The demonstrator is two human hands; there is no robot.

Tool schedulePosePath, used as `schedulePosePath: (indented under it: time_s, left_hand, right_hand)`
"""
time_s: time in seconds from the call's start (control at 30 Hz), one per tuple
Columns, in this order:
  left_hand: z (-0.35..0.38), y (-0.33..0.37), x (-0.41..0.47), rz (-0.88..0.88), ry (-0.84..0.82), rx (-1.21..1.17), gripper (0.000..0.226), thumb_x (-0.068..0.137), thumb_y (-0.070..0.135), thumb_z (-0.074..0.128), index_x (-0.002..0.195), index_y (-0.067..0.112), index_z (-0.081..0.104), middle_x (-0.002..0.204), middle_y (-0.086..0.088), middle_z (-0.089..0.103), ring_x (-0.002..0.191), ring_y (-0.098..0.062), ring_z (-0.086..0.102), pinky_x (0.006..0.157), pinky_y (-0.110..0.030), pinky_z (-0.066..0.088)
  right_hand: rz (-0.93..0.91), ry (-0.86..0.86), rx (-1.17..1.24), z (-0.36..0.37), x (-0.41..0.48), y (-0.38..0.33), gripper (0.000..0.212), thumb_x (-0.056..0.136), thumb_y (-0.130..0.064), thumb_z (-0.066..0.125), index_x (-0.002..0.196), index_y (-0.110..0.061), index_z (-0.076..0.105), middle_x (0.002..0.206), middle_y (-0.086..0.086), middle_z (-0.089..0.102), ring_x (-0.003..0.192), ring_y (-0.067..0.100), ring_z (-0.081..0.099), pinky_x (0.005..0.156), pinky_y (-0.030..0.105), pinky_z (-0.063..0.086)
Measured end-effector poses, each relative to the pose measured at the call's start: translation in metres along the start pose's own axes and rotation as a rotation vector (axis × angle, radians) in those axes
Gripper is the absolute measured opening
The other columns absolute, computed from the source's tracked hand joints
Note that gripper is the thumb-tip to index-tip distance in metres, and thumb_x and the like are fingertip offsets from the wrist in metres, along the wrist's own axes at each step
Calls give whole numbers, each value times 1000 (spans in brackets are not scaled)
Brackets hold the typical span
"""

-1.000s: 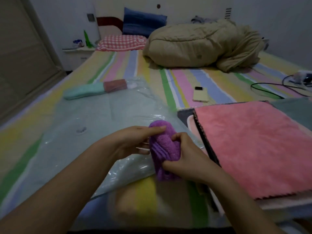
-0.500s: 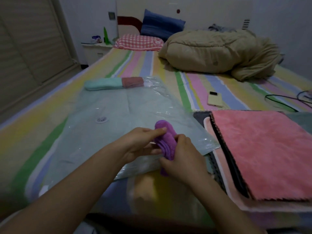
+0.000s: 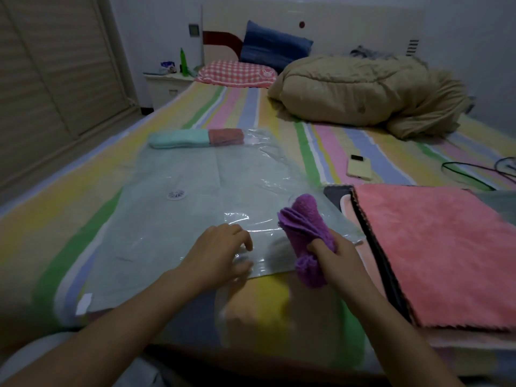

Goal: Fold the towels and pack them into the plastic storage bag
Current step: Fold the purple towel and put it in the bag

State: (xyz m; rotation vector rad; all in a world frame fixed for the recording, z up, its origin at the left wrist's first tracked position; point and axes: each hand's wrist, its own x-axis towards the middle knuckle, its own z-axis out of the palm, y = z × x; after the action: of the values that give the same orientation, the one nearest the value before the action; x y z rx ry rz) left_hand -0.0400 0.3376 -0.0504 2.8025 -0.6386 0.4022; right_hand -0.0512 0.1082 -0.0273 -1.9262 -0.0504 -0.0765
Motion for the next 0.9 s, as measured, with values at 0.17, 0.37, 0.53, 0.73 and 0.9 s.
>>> schedulePosePath:
  time_s: [0.17,0.37,0.53,0.73,0.9]
  left_hand:
    - [-10,9,1,-135,147,-78,23,76,39,50,80,26,68,75,8,71,72,-19,66,61,-30,47]
    - [-41,4,12,-290,254,-235,23,75,48,55,80,33,72,72,15,70,70,-3,66,68,-32,54]
    - [-68,9,18,-193,239,-311,9,80,36,68,79,29,75,70,16,70,67,2,64,68,-31,55]
    - [-116,29,39,-75,73,-630,12,75,27,67,74,18,74,67,4,72,62,-4,66,64,-28,54]
    - [-136,9,82,-247,-331,-893,32,91,40,56,88,12,72,77,-2,74,61,-12,67,58,-24,50]
  right_hand:
    - [-332,-111,-14,-7,-17,-10,25,71,-30,58,93,-22,65,77,-9,64,66,8,58,59,23,49]
    - [-477,-225,-1074,3,-6,-7,41,82,-51,48,117,-32,58,107,-4,57,96,16,53,70,27,40]
    - [-179,-204,-640,27,7,-30,21,83,-37,56,68,-24,56,73,-2,60,74,21,58,61,28,36]
    - [10,-236,-359,83,75,-42,55,61,-59,44,93,-21,67,106,10,68,105,26,62,88,36,51]
    - [34,159,-560,93,161,-14,36,77,-44,61,99,-15,65,96,9,65,92,29,64,76,31,53]
